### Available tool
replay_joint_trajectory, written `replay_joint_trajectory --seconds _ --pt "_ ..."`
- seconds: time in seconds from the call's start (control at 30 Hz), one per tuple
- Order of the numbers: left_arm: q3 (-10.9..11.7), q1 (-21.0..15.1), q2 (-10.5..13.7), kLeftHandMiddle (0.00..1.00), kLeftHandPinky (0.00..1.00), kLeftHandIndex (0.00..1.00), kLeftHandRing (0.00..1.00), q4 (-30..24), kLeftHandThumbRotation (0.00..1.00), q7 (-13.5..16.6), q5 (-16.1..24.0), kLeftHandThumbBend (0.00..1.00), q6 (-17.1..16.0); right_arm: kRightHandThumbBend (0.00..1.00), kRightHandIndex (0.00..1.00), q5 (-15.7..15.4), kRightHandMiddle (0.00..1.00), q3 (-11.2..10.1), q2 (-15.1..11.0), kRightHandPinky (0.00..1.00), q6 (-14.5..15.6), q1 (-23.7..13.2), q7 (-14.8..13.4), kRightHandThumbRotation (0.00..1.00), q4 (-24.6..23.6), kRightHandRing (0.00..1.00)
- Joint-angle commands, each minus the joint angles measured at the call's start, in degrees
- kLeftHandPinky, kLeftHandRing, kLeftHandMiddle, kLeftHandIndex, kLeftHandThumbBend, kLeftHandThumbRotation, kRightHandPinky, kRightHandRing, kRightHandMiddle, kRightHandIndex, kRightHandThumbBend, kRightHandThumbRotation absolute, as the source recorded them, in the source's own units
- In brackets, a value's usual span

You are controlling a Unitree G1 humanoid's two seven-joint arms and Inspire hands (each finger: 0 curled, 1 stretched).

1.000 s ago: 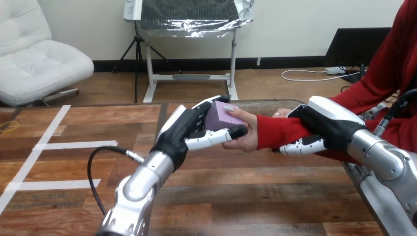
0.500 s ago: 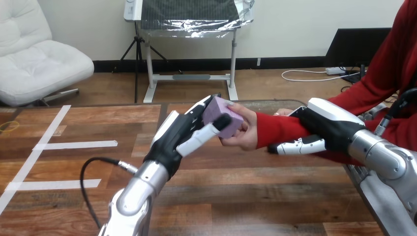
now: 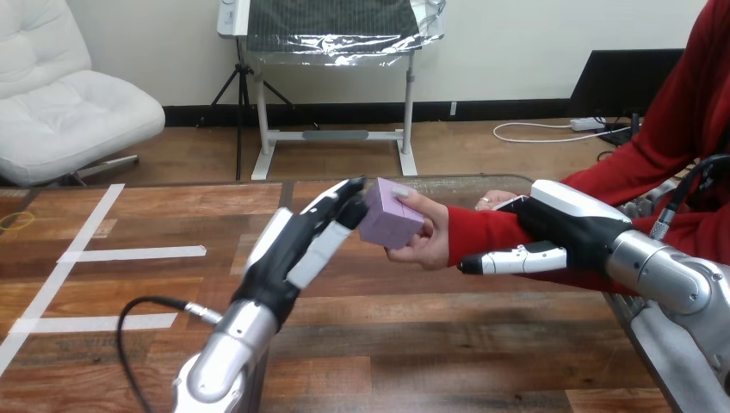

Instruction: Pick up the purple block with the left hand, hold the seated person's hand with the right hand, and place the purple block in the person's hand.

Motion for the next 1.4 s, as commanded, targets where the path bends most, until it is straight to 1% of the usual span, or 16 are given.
replay_joint_trajectory --seconds 0.0,0.13,0.4,0.5,0.6,0.7,0.9,1.0,1.1,1.2,1.3,1.37 --pt "0.74 -0.54 0.66 0.91 1.00 0.90 0.95 -4.43 1.00 1.62 -0.19 0.94 -0.89 1.00 0.80 0.45 0.78 -0.10 1.01 0.64 -1.70 -0.97 0.46 0.99 -2.11 0.77" --pt "0.93 0.47 0.82 0.91 1.00 0.90 0.95 -5.05 1.00 2.08 -0.68 0.95 -0.99 1.00 0.81 0.73 0.80 -0.29 0.88 0.65 -2.24 -0.51 0.50 0.99 -2.25 0.79" --pt "1.20 2.50 1.06 0.91 1.00 0.90 0.94 -6.20 1.00 2.30 -1.70 0.92 -1.75 1.00 0.84 1.18 0.81 -0.74 0.73 0.65 -3.17 0.25 0.22 1.00 -2.51 0.79" --pt "1.44 3.31 0.92 0.91 1.00 0.90 0.94 -6.55 1.00 2.19 -2.33 0.91 -2.01 1.00 0.84 1.51 0.81 -1.13 0.76 0.64 -3.07 0.73 -0.01 1.00 -3.12 0.79" --pt "1.62 4.05 0.82 0.91 1.00 0.90 0.94 -6.57 1.00 2.13 -2.86 0.89 -2.95 1.00 0.84 2.08 0.82 -1.66 0.85 0.65 -1.98 1.28 0.25 1.00 -4.13 0.79" --pt "1.76 4.93 0.68 0.91 1.00 0.90 0.94 -6.97 1.00 2.23 -3.31 0.89 -3.07 1.00 0.84 2.40 0.82 -2.20 0.94 0.66 -1.33 2.03 -0.42 1.00 -5.19 0.80" --pt "2.22 7.11 -0.04 0.91 0.99 0.89 0.93 -7.91 1.00 2.29 -4.90 0.88 -4.13 1.00 0.84 3.40 0.81 -3.90 1.35 0.66 -0.96 3.92 -2.25 1.00 -8.19 0.79" --pt "2.52 8.03 -0.49 0.90 0.99 0.88 0.93 -8.15 1.00 2.04 -5.82 0.87 -5.23 0.99 0.84 4.55 0.82 -4.75 1.57 0.66 0.57 4.88 -1.67 1.00 -10.35 0.80" --pt "2.85 9.00 -0.99 0.89 0.97 0.87 0.91 -8.32 1.00 2.11 -6.60 0.86 -6.20 0.97 0.84 5.55 0.83 -5.98 2.15 0.66 -0.30 6.08 -3.35 1.00 -11.62 0.80" --pt "2.95 10.12 -1.29 0.88 0.94 0.85 0.89 -8.99 1.00 1.47 -7.77 0.84 -7.06 0.97 0.85 5.61 0.84 -6.52 2.22 0.66 1.86 7.19 -3.53 1.00 -14.44 0.81" --pt "3.08 11.49 -1.78 0.87 0.91 0.85 0.88 -10.03 1.00 1.62 -8.58 0.82 -7.40 0.96 0.86 7.42 0.85 -7.95 3.14 0.66 2.05 8.62 -4.61 1.00 -16.50 0.81" --pt "2.88 12.59 -1.77 0.87 0.90 0.84 0.87 -10.97 1.00 1.70 -8.58 0.80 -7.94 0.94 0.86 8.49 0.85 -8.72 3.57 0.66 3.58 9.79 -4.70 1.00 -19.07 0.82"
